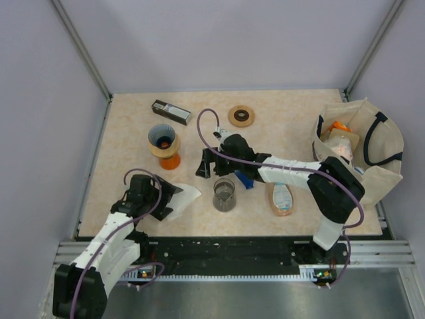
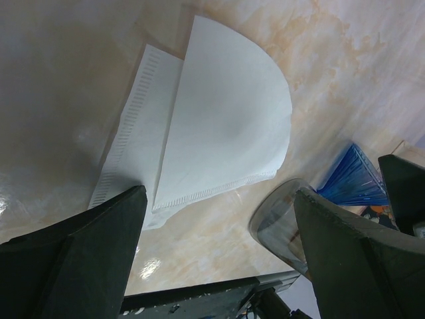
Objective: Place the coffee filter in the dripper
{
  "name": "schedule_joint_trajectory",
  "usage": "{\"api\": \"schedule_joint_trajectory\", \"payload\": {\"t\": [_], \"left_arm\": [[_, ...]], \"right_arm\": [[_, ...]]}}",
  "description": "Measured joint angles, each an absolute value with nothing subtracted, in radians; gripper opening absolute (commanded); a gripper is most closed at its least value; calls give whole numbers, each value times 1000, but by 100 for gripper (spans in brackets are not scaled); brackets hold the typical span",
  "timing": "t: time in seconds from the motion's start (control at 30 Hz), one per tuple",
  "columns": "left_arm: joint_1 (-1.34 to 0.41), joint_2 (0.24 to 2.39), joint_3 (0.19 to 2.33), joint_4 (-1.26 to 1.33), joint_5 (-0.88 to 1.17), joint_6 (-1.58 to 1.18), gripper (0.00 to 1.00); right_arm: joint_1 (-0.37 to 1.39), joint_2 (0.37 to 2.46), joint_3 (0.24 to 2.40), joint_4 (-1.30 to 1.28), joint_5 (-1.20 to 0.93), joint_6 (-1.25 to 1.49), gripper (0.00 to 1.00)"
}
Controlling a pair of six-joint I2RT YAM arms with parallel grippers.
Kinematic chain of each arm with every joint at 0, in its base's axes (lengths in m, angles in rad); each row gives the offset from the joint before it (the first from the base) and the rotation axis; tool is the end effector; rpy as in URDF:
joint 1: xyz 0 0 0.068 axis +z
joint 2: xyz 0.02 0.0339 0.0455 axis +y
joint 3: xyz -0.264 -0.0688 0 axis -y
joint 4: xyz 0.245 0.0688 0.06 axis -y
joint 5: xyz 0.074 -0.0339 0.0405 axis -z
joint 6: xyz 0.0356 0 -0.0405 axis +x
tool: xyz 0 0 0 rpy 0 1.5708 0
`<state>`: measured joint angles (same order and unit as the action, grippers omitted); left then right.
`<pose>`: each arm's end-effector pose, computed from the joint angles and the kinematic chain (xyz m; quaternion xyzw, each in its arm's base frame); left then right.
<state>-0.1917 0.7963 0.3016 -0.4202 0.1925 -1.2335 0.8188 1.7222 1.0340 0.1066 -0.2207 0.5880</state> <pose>0.1420 -0.0345 0.1524 -0.4421 0.8327 -0.2785 0.1831 0.2525 0.2814 0.2055 -0.1527 0.8630 0.3791 0.2971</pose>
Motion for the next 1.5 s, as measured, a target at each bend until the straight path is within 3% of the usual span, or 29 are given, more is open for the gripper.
{"api": "schedule_joint_trajectory", "payload": {"t": [0.6, 1.5], "left_arm": [[-197, 812, 302, -406, 201, -1243, 99], [-206, 864, 317, -382, 209, -1263, 99]], "right_arm": [[857, 1928, 1226, 25, -267, 604, 86], [877, 2085, 1376, -187, -531, 579, 56]]}}
